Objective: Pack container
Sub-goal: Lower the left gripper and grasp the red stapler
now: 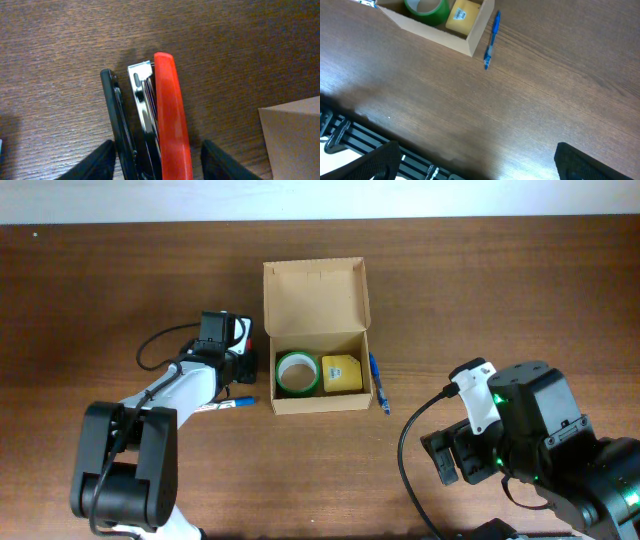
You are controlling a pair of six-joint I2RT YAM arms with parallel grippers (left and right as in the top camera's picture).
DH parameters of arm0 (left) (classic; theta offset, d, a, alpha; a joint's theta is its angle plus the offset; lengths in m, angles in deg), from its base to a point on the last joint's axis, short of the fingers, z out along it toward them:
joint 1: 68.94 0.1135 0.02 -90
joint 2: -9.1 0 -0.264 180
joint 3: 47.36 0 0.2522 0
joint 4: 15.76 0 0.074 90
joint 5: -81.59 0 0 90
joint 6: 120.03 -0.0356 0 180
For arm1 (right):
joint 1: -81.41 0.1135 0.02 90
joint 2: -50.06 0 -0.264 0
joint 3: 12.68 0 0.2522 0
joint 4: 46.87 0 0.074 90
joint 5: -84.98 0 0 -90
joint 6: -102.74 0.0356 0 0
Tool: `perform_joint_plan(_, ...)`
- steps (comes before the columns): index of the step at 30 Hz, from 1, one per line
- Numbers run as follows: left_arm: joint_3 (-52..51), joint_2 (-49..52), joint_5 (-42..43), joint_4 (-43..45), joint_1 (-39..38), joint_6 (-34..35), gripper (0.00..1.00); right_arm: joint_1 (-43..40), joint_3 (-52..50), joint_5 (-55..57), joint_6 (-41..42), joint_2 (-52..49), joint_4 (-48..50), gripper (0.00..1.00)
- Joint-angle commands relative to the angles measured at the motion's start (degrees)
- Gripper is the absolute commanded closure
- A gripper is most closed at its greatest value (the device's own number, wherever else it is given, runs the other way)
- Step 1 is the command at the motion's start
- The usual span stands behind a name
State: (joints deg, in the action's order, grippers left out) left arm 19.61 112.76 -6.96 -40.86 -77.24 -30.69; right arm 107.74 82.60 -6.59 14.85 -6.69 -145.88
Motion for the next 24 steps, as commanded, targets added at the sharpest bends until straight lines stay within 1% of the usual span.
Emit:
perform_joint_plan(1, 1.0, 0.5, 0.2, 0.0, 0.2, 0.9, 0.53, -0.3, 0.0, -0.6, -0.2, 0.0, 0.2, 0.01)
perform_joint_plan(7, 1.0, 0.5, 0.2, -0.5, 0.2, 1.6, 0.62, -0.3, 0.0, -0.6, -0.2, 0.0, 0.2, 0.01)
perform_joint_plan(9, 1.0, 0.5, 0.2, -0.9, 0.2, 1.7, 0.67, -0.3, 0.0, -0.6, -0.2, 0.0, 0.2, 0.01)
perform_joint_plan(11, 1.0, 0.5, 0.0, -1.1, 0.2, 3.0, 0.70, -0.3, 0.0, -0.6, -0.2, 0.0, 0.2, 0.01)
perform_joint_plan(16, 1.0, 0.5, 0.0, -1.3, 0.2, 4.5, 0.83, -0.3, 0.0, -0.6, -0.2, 0.0, 0.2, 0.01)
perform_joint_plan(19, 1.2, 0.5, 0.0, -2.3, 0.2, 5.9, 0.96, -0.3, 0.0, -0.6, -0.2, 0.0, 0.2, 0.01)
perform_joint_plan(20, 1.6, 0.5, 0.0, -3.3, 0.2, 6.2, 0.98, -0.3, 0.0, -0.6, -0.2, 0.0, 0.2, 0.01)
perform_joint_plan(24, 4.7, 0.5, -0.1, -8.8, 0.2, 6.3, 0.98, -0.3, 0.0, -0.6, -0.2, 0.0, 0.2, 0.01)
